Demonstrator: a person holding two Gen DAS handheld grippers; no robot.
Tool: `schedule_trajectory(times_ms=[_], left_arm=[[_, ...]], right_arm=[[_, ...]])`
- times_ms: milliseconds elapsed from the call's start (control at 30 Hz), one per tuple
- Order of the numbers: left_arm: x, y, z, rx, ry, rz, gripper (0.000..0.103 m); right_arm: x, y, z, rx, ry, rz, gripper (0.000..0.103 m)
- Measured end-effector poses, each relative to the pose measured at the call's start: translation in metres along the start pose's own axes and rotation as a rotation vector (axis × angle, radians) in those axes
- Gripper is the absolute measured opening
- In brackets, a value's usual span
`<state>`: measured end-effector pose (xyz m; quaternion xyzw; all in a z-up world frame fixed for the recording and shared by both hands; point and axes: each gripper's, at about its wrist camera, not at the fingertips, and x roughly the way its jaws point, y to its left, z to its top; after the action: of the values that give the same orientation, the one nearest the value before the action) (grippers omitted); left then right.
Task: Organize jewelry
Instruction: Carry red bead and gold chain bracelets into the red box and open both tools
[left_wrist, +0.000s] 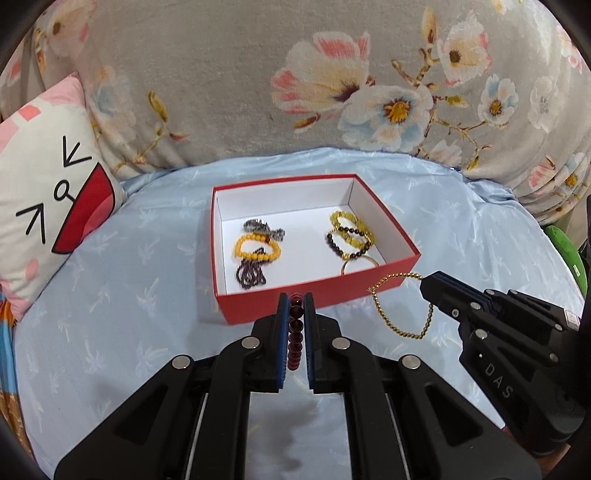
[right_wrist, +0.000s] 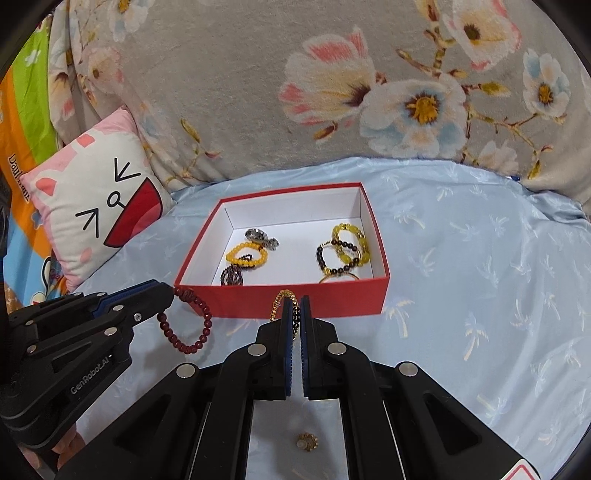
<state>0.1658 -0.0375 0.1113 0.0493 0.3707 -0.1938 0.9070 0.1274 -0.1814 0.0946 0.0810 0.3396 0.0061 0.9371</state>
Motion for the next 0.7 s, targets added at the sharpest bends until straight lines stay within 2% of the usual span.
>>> schedule_trajectory(times_ms=[700], left_arm=[[0.028,0.013,0.057,0.001,-0.055,0.053,0.007]], right_arm=[[0.018,0.011,0.052,-0.045,-0.064,-0.003,0.004]])
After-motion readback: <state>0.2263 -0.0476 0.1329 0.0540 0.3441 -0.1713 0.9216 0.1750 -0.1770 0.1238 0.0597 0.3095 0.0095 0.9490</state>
